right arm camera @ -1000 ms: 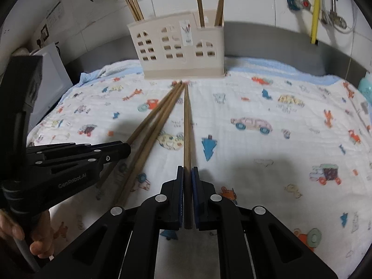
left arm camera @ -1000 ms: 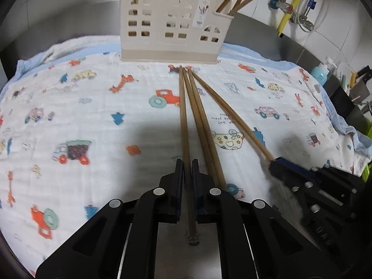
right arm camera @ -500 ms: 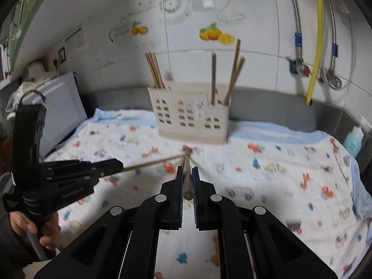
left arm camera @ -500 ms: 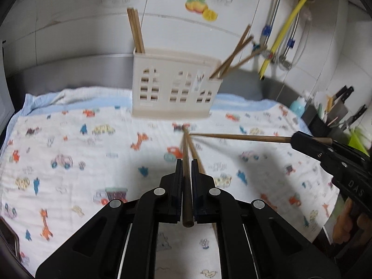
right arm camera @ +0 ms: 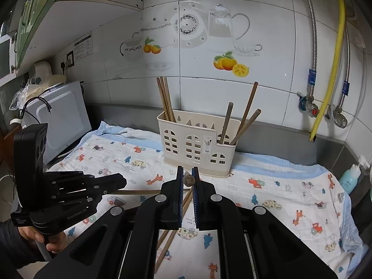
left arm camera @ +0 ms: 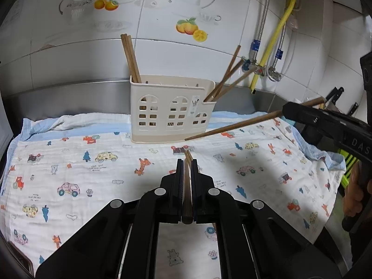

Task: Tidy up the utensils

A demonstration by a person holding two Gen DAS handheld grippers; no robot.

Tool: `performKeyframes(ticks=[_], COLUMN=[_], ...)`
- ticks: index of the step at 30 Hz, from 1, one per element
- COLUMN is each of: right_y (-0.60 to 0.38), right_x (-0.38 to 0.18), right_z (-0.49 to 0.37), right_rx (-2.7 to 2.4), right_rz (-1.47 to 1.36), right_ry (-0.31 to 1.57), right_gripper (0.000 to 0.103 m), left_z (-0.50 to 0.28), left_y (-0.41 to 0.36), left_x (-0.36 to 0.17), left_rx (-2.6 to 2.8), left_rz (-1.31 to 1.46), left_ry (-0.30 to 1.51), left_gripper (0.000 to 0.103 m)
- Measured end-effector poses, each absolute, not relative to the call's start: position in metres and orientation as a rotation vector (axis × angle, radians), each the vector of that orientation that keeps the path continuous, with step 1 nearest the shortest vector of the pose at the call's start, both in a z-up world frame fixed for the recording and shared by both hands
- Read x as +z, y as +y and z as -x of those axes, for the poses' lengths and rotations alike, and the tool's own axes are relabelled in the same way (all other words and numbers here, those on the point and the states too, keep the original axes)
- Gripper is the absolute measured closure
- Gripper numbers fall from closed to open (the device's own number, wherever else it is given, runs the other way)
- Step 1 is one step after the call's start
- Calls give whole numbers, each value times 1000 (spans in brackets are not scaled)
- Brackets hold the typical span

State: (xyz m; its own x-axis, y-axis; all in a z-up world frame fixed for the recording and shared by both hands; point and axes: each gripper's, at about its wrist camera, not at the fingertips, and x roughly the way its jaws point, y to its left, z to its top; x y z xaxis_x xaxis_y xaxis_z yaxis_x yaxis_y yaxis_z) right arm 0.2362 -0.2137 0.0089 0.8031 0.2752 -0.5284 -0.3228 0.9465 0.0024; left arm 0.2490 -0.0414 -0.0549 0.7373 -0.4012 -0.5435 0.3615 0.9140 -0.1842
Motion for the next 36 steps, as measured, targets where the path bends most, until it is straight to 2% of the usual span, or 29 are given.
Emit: performKeyframes(ticks=[13, 16, 21, 25, 36], right_y=[-218, -219, -219, -217, -216], right_x=[-2, -4, -6, -7, -7], right_z=[-234, -233, -232, -232, -233], right_rx=[323, 322, 320, 321, 328], right_rz=[73, 70, 68, 71, 67], right_ry=[571, 574, 577, 576, 574], right_gripper=[96, 96, 96, 96, 96], left_z=[-239, -235, -238, -242, -247], left_y=[-43, -47, -48, -44, -50], left_x=[-95, -105, -129, -142, -152], left_rx=[-416, -422, -414, -420, -403], left_rz=[43, 23, 21, 65, 60], left_ry=[680, 699, 778, 840, 871], left_gripper=[98, 102, 102, 101, 97])
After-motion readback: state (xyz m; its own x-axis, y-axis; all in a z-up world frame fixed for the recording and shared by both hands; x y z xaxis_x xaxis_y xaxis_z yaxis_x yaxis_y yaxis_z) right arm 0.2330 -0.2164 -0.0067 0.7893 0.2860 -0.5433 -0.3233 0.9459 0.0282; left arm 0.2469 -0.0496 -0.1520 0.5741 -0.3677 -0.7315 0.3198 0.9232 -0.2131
